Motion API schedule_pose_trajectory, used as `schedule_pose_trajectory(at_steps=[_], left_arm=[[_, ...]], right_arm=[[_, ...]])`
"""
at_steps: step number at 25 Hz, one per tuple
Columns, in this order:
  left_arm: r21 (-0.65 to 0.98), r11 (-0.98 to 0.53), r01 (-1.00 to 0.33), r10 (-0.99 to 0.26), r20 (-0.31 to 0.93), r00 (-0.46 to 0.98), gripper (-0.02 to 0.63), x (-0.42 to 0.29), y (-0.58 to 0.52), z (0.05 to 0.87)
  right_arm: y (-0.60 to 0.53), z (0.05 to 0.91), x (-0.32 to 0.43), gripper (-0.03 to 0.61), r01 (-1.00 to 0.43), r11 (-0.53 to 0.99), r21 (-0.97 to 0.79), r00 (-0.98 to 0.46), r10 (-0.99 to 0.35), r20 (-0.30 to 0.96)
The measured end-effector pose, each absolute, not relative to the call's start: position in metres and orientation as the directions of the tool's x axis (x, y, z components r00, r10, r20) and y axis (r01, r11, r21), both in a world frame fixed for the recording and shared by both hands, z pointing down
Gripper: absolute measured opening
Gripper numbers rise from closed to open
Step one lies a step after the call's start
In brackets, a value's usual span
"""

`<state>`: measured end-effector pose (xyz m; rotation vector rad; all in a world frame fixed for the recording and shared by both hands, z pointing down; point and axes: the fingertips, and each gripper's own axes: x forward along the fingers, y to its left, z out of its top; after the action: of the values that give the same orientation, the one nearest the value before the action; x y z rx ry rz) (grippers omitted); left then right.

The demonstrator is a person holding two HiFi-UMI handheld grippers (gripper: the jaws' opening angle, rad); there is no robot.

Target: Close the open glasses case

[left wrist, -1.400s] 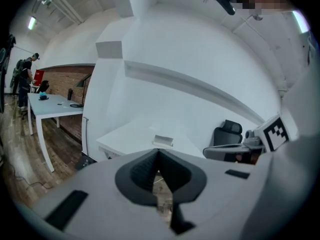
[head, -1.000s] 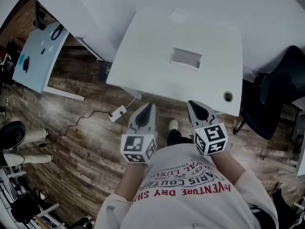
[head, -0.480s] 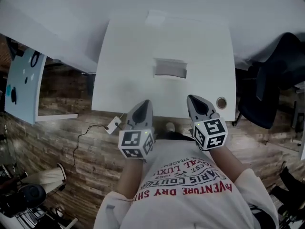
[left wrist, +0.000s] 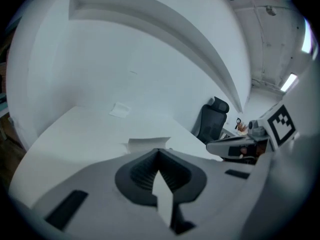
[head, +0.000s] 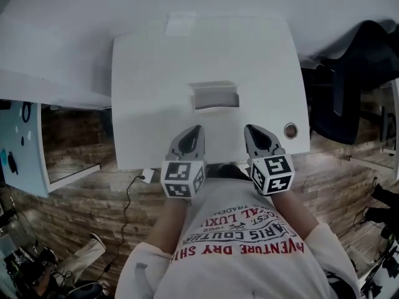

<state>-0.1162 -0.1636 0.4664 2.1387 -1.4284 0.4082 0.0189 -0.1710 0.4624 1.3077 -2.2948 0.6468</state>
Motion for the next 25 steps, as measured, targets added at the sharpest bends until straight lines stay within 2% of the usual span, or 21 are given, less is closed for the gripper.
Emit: schedule_pose_trajectory(at_steps=[9, 17, 25], left_arm=[[0.265, -0.36, -0.895, -0.623, 0.646, 0.442, -0.002, -0.123, -0.193, 0.538], [0.31, -0.343, -0.887, -0.577, 0.675, 0.46, -0.002, -0.124, -0.208, 0.57], [0.356, -0.318, -0.879, -0.554, 0.682, 0.477, -0.002, -0.125, -0.212, 0.579]], right_arm=[[-0.193, 0.496, 0.005, 0.012, -0.904, 0.39, -0.173, -0.403, -0.647, 0.647], [-0.21, 0.516, 0.0, 0.012, -0.916, 0.37, -0.157, -0.37, -0.626, 0.687], [-0.243, 0.512, -0.005, 0.012, -0.921, 0.359, -0.151, -0.363, -0.655, 0.663]])
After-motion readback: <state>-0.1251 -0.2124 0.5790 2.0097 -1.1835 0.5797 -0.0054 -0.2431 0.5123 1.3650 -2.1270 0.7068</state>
